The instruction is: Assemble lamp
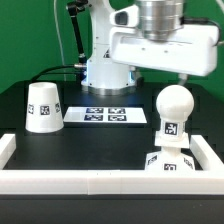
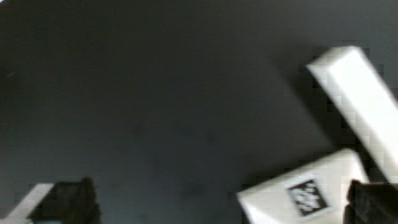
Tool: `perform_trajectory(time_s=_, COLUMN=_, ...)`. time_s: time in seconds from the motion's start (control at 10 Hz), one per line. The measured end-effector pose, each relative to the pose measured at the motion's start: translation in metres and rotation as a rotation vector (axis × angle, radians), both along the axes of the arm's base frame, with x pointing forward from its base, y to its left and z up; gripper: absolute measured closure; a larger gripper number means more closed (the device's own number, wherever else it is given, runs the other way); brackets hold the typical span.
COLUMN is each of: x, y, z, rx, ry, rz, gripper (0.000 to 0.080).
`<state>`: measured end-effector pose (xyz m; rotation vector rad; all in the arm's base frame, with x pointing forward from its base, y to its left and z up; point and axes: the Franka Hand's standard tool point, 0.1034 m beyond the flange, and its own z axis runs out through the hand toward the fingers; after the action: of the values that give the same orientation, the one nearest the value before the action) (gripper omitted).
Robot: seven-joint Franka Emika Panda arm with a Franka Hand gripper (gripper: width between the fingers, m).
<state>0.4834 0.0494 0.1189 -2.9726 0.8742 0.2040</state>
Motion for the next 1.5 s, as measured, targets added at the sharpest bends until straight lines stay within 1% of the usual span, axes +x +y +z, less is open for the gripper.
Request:
perform_trajectory(time_s=0.1, x=-0.008, y=-0.023, z=0.001, rx=0.004, ry=-0.010, rz=0.039, gripper=0.0101)
perform_trajectory(time_s=0.2, x=-0.012, y=-0.039, z=-0.001, rx=0.004, ry=-0.012, rz=0.049, gripper=0.0101)
perform_trajectory(time_s=0.3, x=-0.016, y=-0.053, z=-0.004, rx=0.005, ry=-0.010, rz=0.047, gripper=0.0101)
perform_trajectory(time_s=0.4, x=-0.016, y=-0.059, z=-0.004, rx=0.016, ry=-0.005, rz=0.017, gripper=0.0101)
perform_trajectory(time_s=0.6, x=-0.017, y=-0.056, z=-0.005, rx=0.016, ry=-0.004, rz=0.024, gripper=0.0101)
perform_trajectory(time_s=0.9, x=-0.019, y=-0.057, z=-0.005, rx=0.017, ry=-0.003, rz=0.035, gripper=0.0101)
perform_trajectory(time_s=1.0, x=-0.033, y=-0.065, z=-0.005, rx=0.024, ry=-0.011, rz=0.097, gripper=0.0101)
perform_trajectory(time_s=1.1, x=-0.047, y=-0.070, z=-0.005, rx=0.026, ry=-0.009, rz=0.105, gripper=0.0101)
perform_trajectory(time_s=1.2, x=-0.055, y=-0.076, z=-0.004, rx=0.029, ry=-0.017, rz=0.117, gripper=0.0101)
perform_trajectory(time_s=1.3, x=-0.063, y=-0.084, z=-0.004, rx=0.033, ry=-0.023, rz=0.143, gripper=0.0101)
perform_trajectory(time_s=1.5, x=-0.078, y=-0.109, z=-0.005, rx=0.032, ry=-0.043, rz=0.183, gripper=0.0101)
